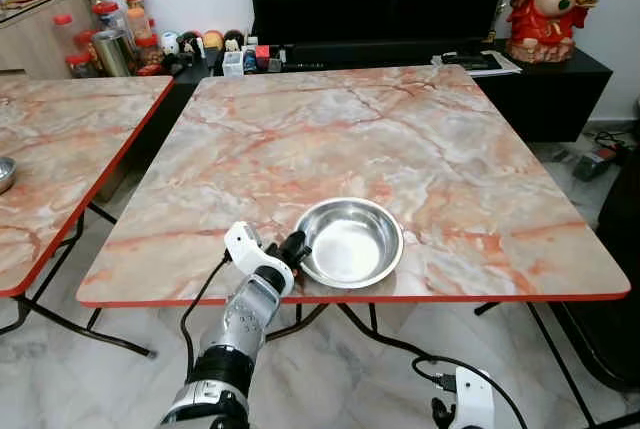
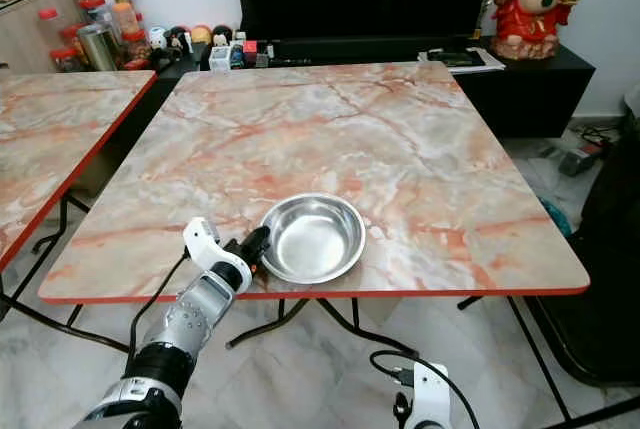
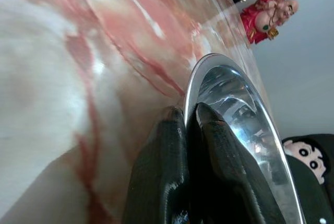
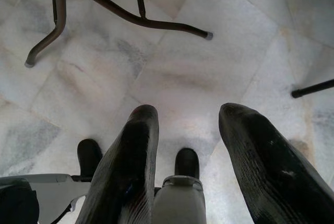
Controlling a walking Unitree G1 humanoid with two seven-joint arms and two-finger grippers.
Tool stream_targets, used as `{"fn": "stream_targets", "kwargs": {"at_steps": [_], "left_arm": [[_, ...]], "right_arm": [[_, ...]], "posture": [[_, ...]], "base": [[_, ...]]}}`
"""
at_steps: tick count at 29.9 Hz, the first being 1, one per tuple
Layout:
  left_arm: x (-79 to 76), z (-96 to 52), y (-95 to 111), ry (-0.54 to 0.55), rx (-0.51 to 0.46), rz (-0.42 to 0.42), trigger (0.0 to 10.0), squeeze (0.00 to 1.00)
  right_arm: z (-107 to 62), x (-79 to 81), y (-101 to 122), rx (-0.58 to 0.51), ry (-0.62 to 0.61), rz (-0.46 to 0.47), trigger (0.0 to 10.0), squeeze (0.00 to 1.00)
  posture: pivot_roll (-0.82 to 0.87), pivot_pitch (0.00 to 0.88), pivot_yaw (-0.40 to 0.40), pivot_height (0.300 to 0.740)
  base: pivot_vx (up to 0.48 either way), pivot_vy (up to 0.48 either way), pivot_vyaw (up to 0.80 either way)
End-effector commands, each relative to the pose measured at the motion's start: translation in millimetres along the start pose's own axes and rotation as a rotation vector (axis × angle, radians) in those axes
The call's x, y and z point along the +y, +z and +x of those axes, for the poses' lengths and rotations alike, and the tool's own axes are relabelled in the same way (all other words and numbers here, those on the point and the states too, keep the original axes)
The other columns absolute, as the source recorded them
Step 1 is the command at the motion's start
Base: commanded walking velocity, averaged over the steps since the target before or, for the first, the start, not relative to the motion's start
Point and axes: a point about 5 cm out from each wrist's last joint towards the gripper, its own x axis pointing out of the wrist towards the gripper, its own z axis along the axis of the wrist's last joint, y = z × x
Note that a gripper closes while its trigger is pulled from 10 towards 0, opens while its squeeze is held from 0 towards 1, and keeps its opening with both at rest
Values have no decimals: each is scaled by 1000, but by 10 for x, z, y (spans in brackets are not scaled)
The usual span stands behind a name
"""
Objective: Setting the table
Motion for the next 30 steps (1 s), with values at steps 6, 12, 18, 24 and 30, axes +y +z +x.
{"fn": "stream_targets", "kwargs": {"at_steps": [6, 12, 18, 24, 30], "left_arm": [[-429, 218, -27, -78, -12, 0, 10000, 0], [-467, 257, -13, -73, -20, 3, 10000, 0], [-444, 267, 15, -39, -43, -1, 10000, 0], [-323, 259, 141, 43, -125, -40, 10000, 0], [-293, 257, 174, 60, -145, -36, 10000, 0]], "right_arm": [[-3, 6, -2, -10, -4, 9, 10000, 0], [-8, -8, -22, -7, -9, 14, 10000, 0], [-10, -13, -26, -7, -10, 16, 10000, 0], [-18, -22, -59, -1, -8, 8, 10000, 0], [-19, -57, -49, -3, -15, 8, 10000, 0]], "posture": [[26, 0, 79, 740], [18, 0, 83, 740], [19, 0, 81, 740], [20, 0, 70, 740], [18, 0, 68, 740]], "base": [[0, 0, 0], [0, 0, 0], [0, 0, 0], [0, 0, 0], [0, 0, 0]]}}
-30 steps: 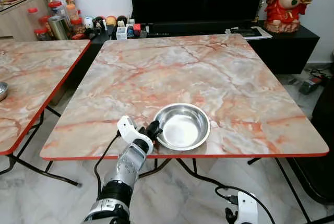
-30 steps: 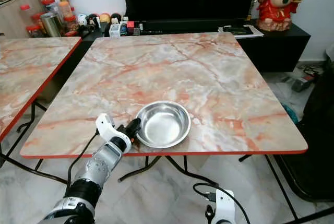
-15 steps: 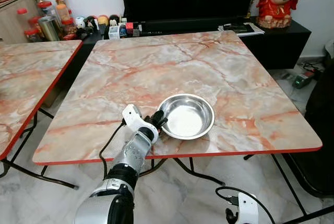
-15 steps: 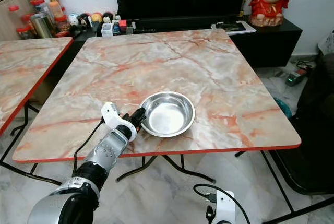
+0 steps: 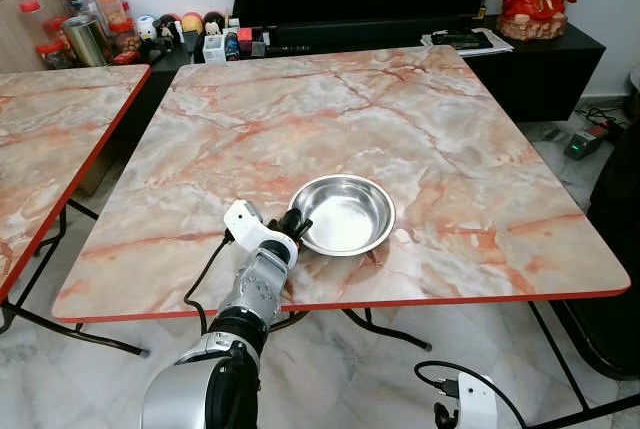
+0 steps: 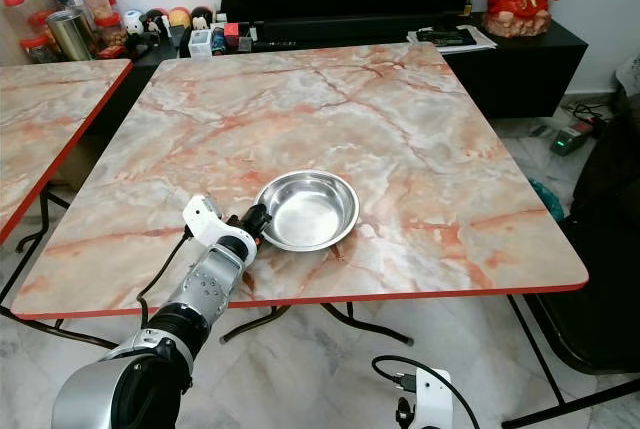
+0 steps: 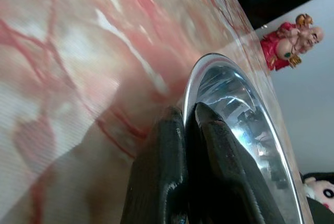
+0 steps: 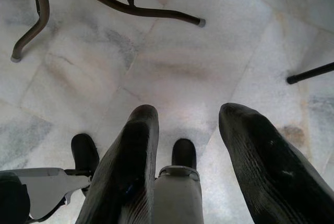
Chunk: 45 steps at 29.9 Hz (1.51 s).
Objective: Setting the table
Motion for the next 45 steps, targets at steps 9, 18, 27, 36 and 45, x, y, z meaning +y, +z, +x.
{"fn": "stream_targets", "kwargs": {"at_steps": [9, 18, 27, 36, 45], "left_arm": [[-156, 47, -41, -28, 5, -6, 10000, 0], [-145, 48, -48, -21, 7, -18, 10000, 1000], [-147, 53, -25, -19, -1, -21, 10000, 1000], [-149, 55, 81, -42, -44, -2, 10000, 1000], [-68, -43, 500, -141, -218, 62, 10000, 0]], "right_arm": [[7, 7, 33, -10, 1, 6, 10000, 0], [11, -4, 54, -13, -1, 7, 10000, 0], [12, -9, 58, -12, -2, 8, 10000, 0], [15, 1, 68, -14, 2, 6, 10000, 0], [23, 20, 102, -21, 9, 1, 10000, 0]], "posture": [[25, 0, 63, 740], [26, 0, 60, 740], [27, 0, 58, 740], [32, 0, 56, 740], [50, 0, 46, 740]], "base": [[0, 0, 0], [0, 0, 0], [0, 0, 0], [0, 0, 0], [0, 0, 0]]}}
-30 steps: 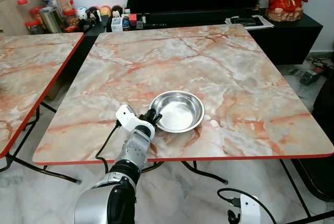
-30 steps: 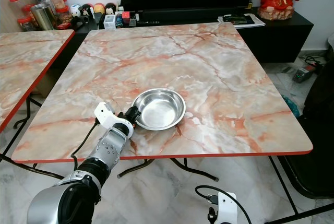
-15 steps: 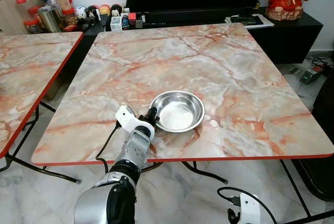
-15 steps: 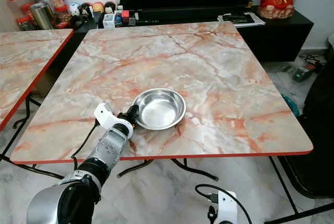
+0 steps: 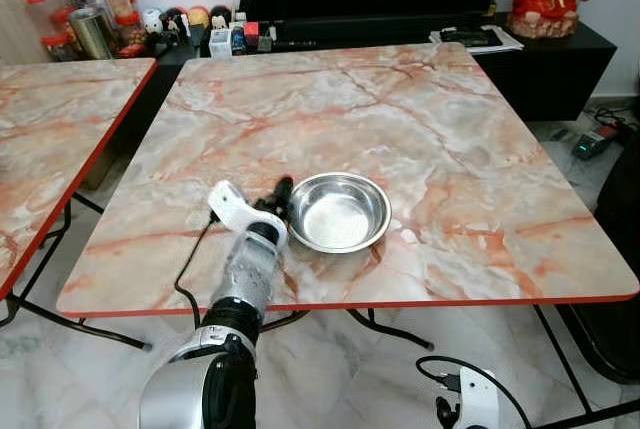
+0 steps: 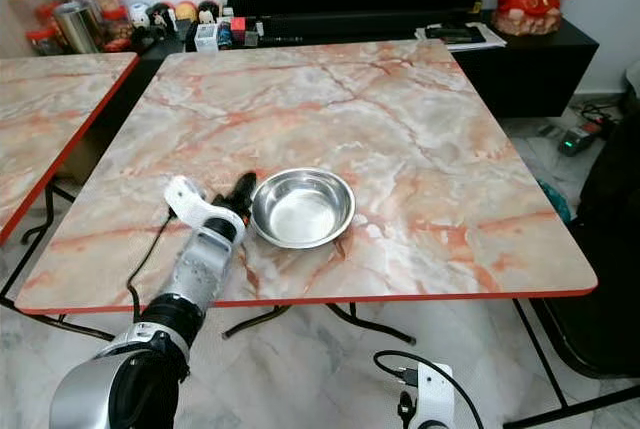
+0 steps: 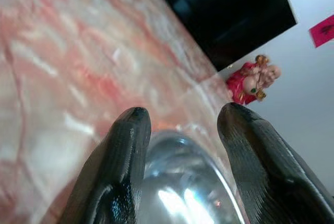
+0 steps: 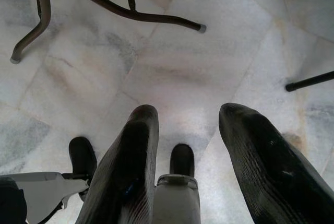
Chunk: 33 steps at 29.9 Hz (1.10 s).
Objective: Setting the table
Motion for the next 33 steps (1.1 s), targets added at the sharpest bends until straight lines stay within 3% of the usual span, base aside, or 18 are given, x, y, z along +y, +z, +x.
{"fn": "stream_targets", "kwargs": {"at_steps": [1, 4, 5, 6, 7, 13, 14, 17, 18, 19, 25, 27, 31, 33], "left_arm": [[105, -46, 154, 5, -56, 46, 10000, 0], [126, -68, 211, 3, -78, 60, 10000, 0], [269, -135, 433, 48, -161, 148, 10000, 0], [269, -135, 433, 48, -161, 148, 10000, 0], [470, -270, 786, 118, -289, 316, 10000, 0], [875, -599, 1337, 302, -416, 594, 10000, 0], [1001, -713, 1450, 361, -423, 655, 10000, 0], [1128, -853, 1542, 424, -420, 779, 10000, 0], [1128, -853, 1542, 424, -420, 779, 10000, 0], [1293, -1003, 1572, 507, -395, 848, 10000, 0], [1676, -1357, 1539, 706, -302, 944, 10000, 0], [1852, -1577, 1524, 828, -261, 1005, 10000, 0], [2011, -1800, 1513, 969, -246, 1018, 10000, 0], [2121, -1927, 1416, 1033, -163, 1044, 10000, 0]], "right_arm": [[7, 22, 25, -3, 7, 6, 10000, 0], [8, 25, 29, -4, 8, 6, 10000, 0], [10, 30, 35, -6, 9, 7, 10000, 0], [10, 30, 35, -6, 9, 7, 10000, 0], [12, 39, 46, -10, 12, 9, 10000, 0], [14, 52, 52, -10, 18, 4, 10000, 0], [15, 59, 53, -10, 20, 3, 10000, 0], [16, 77, 54, -10, 24, 1, 10000, 0], [16, 77, 54, -10, 24, 1, 10000, 0], [17, 89, 55, -9, 28, 1, 10000, 0], [16, 117, 44, -6, 34, 0, 10000, 0], [12, 115, 30, -4, 32, 7, 10000, 0], [9, 112, 14, -1, 30, 7, 10000, 0], [7, 112, 6, 2, 29, 7, 10000, 0]], "posture": [[50, 0, 46, 740], [50, 0, 46, 740], [54, 0, 45, 740], [54, 0, 45, 740], [58, 0, 44, 740], [73, 0, 37, 740], [82, 0, 36, 740], [86, 0, 38, 740], [86, 0, 38, 740], [92, 0, 38, 740], [99, 0, 40, 740], [92, 0, 47, 740], [92, 0, 53, 740], [90, 0, 58, 740]], "base": [[0, 0, 0], [0, 0, 0], [0, 0, 0], [0, 0, 0], [0, 0, 0], [0, 0, 0], [0, 0, 0], [0, 0, 0], [0, 0, 0], [0, 0, 0], [0, 0, 0], [0, 0, 0], [0, 0, 0], [0, 0, 0]]}}
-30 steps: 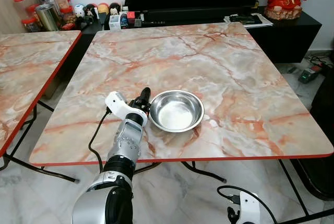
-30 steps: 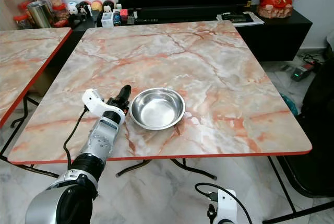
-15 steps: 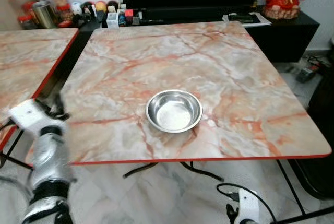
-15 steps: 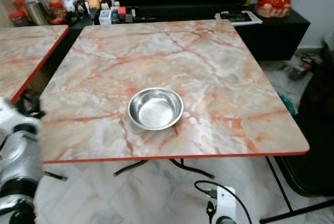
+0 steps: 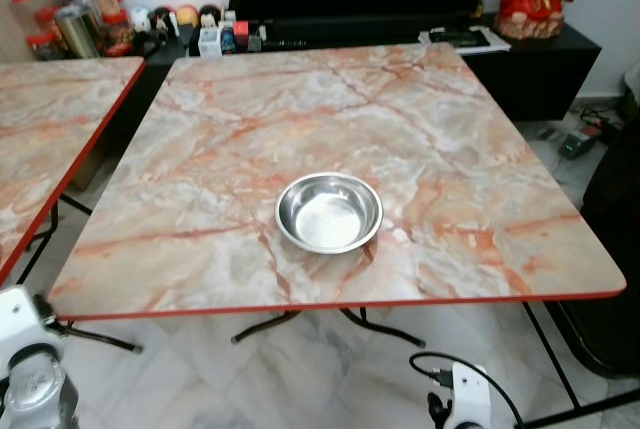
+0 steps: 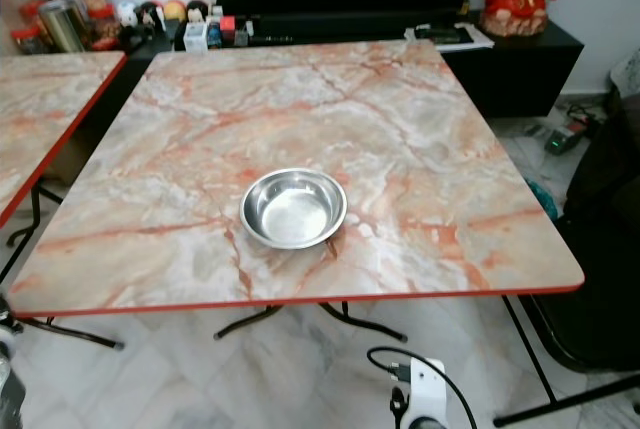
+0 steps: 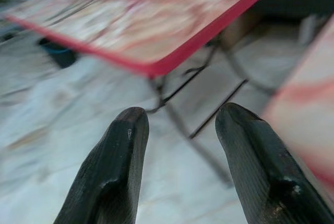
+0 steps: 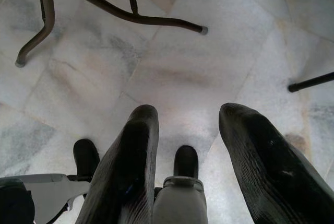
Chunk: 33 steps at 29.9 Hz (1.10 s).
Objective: Setting the table
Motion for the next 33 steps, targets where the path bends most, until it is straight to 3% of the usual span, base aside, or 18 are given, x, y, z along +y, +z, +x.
{"fn": "stream_targets", "kwargs": {"at_steps": [1, 4, 5, 6, 8, 9, 12, 16, 22, 33], "left_arm": [[56, -55, -152, 11, 58, 83, 10000, 0], [51, -150, -343, -3, 139, 160, 10000, 0], [0, -237, -497, -43, 229, 157, 10000, 0], [-83, -337, -646, -127, 324, 169, 10000, 0], [-249, -472, -781, -274, 411, 160, 10000, 0], [-450, -633, -886, -440, 479, 135, 10000, 0], [-697, -843, -974, -614, 501, 221, 10000, 0], [-837, -946, -1009, -653, 555, 180, 10000, 0], [-1001, -1075, -1039, -773, 587, 248, 10000, 0], [-1010, -1126, -1075, -761, 623, 213, 10000, 0]], "right_arm": [[-2, 14, -15, 7, 1, 2, 10000, 0], [-3, 14, -20, 8, 0, 3, 10000, 0], [-3, 14, -21, 8, 0, 5, 10000, 0], [-2, 13, -16, 7, -1, 5, 10000, 0], [0, 9, -10, 7, -2, 4, 10000, 0], [2, 6, -1, 5, -2, 1, 10000, 0], [5, -5, 17, 4, 0, -5, 10000, 0], [10, -11, 37, 0, 1, -9, 10000, 0], [13, -15, 55, -4, 2, -10, 10000, 0], [9, -25, 35, 5, -2, -13, 10000, 0]], "posture": [[88, 0, 59, 740], [81, 0, 64, 740], [76, 0, 67, 740], [76, 0, 67, 740], [73, 0, 65, 740], [73, 0, 63, 740], [70, 0, 58, 740], [65, 0, 53, 740], [51, 0, 62, 740], [53, 0, 62, 740]], "base": [[0, 0, 0], [0, 0, 0], [0, 0, 0], [0, 0, 0], [0, 0, 0], [0, 0, 0], [0, 0, 0], [0, 0, 0], [0, 0, 0], [0, 202, 0]]}}
